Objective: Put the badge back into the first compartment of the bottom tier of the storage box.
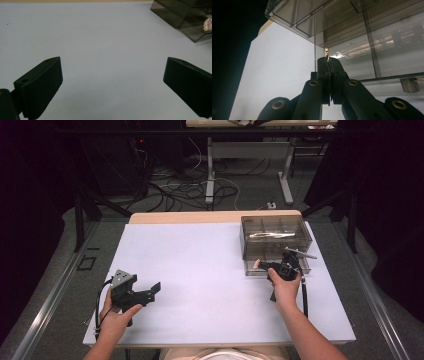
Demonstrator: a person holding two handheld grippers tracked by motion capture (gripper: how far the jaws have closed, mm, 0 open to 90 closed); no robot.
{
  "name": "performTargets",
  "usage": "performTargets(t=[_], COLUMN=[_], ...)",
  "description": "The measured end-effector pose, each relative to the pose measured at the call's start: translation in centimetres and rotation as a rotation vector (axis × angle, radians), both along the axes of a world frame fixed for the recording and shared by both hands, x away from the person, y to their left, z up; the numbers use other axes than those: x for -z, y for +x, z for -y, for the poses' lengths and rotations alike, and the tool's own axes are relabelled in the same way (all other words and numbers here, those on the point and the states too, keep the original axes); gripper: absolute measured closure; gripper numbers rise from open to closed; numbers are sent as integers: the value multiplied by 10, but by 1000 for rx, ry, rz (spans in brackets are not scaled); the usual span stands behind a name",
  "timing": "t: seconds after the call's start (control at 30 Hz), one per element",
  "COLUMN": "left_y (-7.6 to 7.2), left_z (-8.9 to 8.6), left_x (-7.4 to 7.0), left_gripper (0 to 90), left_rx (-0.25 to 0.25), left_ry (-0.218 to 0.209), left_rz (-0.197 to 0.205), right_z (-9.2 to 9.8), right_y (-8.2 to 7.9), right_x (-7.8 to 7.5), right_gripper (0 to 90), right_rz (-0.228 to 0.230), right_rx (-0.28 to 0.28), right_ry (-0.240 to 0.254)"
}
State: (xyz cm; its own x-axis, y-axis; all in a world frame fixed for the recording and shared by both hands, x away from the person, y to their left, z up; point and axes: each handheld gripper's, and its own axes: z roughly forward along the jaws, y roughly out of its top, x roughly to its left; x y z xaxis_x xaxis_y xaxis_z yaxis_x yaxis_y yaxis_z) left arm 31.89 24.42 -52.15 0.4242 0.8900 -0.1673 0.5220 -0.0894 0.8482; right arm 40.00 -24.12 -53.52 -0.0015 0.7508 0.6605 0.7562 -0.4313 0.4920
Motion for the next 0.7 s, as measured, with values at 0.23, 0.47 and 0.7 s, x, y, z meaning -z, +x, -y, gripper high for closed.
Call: performTargets(t=[0.23,0.47,0.7], left_y=[-1,-3,-4], left_z=[-2,-4,-4], left_x=[1,1,0], left_gripper=[23,24,24], left_rx=[-1,-8,-9], left_ry=[4,6,1], left_rz=[-6,-1,1], right_z=[-6,-8,-9], right_y=[2,4,4], right_x=[5,6,8], right_gripper=[885,884,878], right_rz=[-20,-32,-11], right_rx=[-3,-17,-9], right_ry=[-11,-18,-32])
